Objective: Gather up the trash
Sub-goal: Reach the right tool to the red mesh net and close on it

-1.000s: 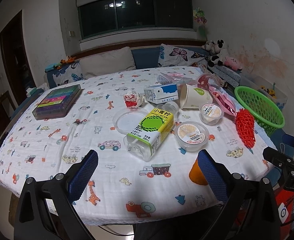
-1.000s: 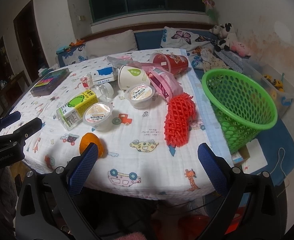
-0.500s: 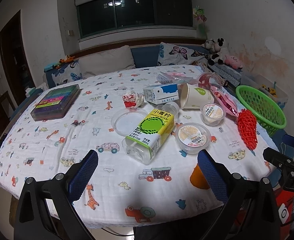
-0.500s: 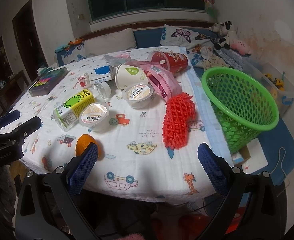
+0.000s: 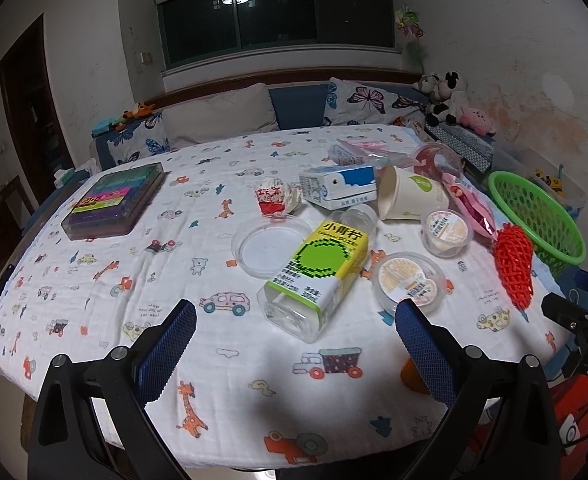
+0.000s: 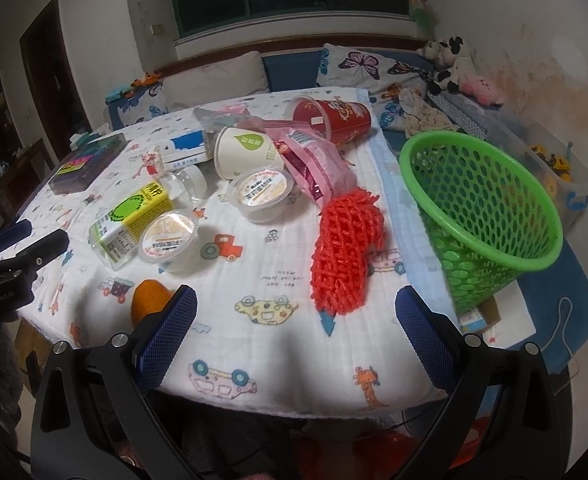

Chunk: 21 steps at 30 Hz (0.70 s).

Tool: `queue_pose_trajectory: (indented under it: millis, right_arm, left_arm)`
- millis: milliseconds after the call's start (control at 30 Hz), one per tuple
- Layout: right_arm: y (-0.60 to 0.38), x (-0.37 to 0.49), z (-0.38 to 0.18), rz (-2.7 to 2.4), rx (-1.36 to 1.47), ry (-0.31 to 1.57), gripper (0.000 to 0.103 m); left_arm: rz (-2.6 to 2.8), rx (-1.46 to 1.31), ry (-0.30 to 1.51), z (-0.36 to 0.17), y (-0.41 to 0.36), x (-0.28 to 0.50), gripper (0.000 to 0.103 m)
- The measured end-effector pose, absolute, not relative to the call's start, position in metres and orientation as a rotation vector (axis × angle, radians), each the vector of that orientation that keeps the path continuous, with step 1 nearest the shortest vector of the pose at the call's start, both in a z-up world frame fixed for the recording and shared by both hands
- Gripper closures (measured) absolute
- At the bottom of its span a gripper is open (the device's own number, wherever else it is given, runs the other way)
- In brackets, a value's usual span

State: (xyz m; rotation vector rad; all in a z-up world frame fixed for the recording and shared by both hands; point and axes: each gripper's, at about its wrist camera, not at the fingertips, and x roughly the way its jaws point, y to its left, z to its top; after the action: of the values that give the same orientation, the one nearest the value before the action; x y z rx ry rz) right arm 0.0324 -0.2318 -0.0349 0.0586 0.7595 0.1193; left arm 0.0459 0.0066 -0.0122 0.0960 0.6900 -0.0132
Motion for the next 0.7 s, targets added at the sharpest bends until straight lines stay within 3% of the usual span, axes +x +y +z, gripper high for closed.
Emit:
queue_pose_trajectory:
  millis: [300, 700]
  right_arm:
    - [-0.244, 0.053, -0.045, 0.113, 0.064, 0.783, 0.009]
    - [-0.264, 0.092, -0.067, 0.118, 0.100, 0.834, 0.023]
  left_arm:
    - [-0.041, 0.110, 0.716, -0.018, 0.004, 0.060, 0.006]
    - [-0.113, 0.128, 0.745, -0.024, -0.017, 0.076, 0.006]
